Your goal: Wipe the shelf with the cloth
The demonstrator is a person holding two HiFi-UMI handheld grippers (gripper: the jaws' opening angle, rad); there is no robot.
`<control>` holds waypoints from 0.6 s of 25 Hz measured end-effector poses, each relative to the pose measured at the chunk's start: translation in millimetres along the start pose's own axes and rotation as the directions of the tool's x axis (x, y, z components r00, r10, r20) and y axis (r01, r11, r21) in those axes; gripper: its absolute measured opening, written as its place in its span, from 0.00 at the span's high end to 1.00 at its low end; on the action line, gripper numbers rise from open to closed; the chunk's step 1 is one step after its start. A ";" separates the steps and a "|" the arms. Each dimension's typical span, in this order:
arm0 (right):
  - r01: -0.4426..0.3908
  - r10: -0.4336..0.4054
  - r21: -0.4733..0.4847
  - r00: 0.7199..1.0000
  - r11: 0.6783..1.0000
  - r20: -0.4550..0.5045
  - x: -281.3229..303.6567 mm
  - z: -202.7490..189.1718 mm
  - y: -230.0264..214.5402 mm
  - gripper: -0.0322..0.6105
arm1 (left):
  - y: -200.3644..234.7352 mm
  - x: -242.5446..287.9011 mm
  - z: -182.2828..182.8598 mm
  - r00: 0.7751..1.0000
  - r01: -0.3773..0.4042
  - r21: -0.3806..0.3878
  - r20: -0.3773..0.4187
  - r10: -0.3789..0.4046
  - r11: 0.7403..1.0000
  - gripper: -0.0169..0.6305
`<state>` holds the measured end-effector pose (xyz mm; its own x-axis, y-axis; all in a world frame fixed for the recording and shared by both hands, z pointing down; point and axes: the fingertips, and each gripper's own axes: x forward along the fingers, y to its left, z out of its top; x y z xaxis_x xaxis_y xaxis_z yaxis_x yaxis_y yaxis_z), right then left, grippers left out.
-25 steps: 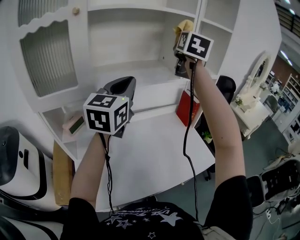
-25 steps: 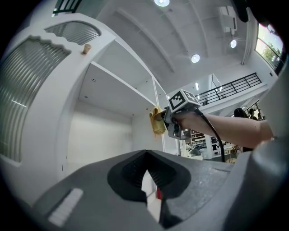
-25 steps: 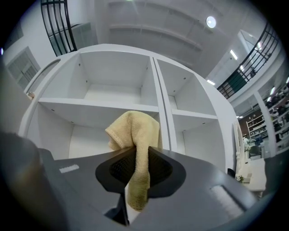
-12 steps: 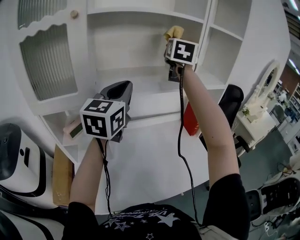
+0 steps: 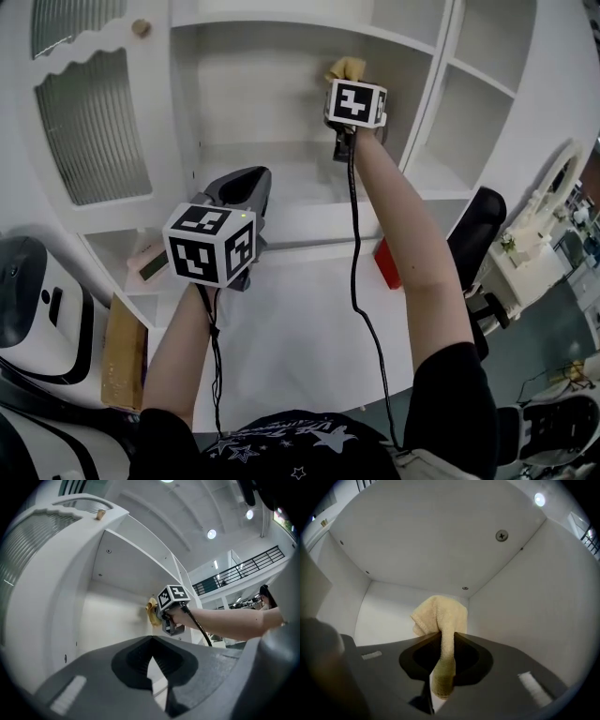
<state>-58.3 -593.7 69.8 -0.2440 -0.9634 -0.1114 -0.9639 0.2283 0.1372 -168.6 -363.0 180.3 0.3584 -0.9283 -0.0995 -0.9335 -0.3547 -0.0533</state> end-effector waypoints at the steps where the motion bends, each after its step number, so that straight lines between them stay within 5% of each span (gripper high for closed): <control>1: 0.001 -0.001 -0.005 1.000 1.000 -0.002 5.3 -0.8 0.0 0.83 | 0.6 2.4 -0.9 1.000 -0.002 -0.001 -0.001 0.002 1.000 0.97; 15: 0.037 -0.036 0.021 0.997 0.999 -0.074 57.8 -16.9 -14.7 0.83 | -0.9 31.6 -19.5 0.999 0.007 -0.015 -0.034 -0.008 1.000 0.97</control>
<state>-56.4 -655.1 78.0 -0.2010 -0.9786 -0.0434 -0.9743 0.1951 0.1122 -156.7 -394.2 196.6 0.3650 -0.9287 -0.0649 -0.9309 -0.3631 -0.0392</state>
